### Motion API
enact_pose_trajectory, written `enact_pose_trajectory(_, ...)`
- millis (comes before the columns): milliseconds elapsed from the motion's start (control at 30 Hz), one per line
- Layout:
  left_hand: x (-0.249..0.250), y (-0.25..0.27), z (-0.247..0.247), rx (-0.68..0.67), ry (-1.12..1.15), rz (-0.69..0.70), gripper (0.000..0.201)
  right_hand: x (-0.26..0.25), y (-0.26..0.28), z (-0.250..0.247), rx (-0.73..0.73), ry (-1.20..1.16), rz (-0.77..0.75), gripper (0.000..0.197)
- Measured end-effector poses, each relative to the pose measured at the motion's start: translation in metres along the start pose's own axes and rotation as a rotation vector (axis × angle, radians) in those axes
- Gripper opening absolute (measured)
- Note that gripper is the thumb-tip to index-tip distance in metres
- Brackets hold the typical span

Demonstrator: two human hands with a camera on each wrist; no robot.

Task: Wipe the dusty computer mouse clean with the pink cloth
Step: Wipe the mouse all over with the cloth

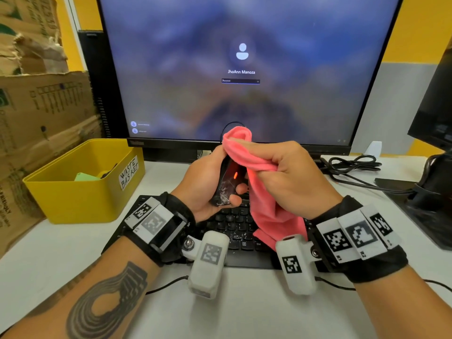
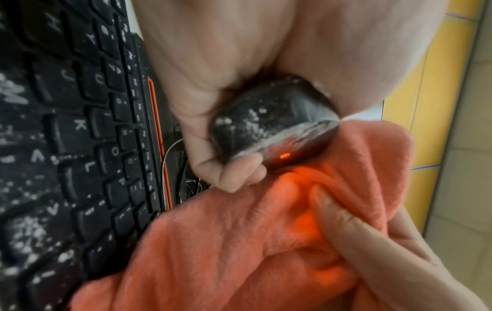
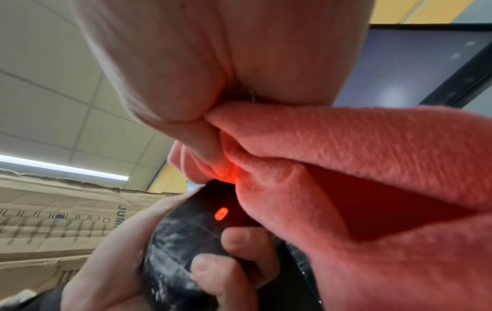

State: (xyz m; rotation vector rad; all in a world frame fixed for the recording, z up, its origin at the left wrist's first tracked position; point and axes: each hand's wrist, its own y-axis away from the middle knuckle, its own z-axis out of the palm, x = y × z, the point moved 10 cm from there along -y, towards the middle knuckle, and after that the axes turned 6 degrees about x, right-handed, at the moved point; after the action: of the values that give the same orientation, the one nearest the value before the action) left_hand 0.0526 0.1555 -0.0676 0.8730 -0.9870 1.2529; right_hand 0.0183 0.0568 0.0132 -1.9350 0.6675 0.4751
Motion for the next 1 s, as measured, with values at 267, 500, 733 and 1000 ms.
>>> enact_pose_trajectory(267, -0.006, 0.002, 0.011, -0.093, -0.021, -0.022, 0.047, 0.036, -0.003, -0.028, 0.061, 0.108, 0.146, 0.032)
enact_pose_trajectory(500, -0.007, 0.006, 0.010, -0.067, -0.023, -0.053, 0.048, 0.035, -0.003, -0.049, 0.193, 0.116, 0.221, 0.034)
enact_pose_trajectory(733, 0.000, 0.005, 0.003, -0.011, -0.021, -0.019, 0.063, 0.058, -0.001, -0.082, 0.496, -0.085, 0.339, 0.019)
enact_pose_trajectory(1000, 0.004, 0.005, 0.005, 0.006, 0.007, 0.050, 0.062, 0.040, 0.001, -0.033, 0.199, -0.296, 0.334, 0.013)
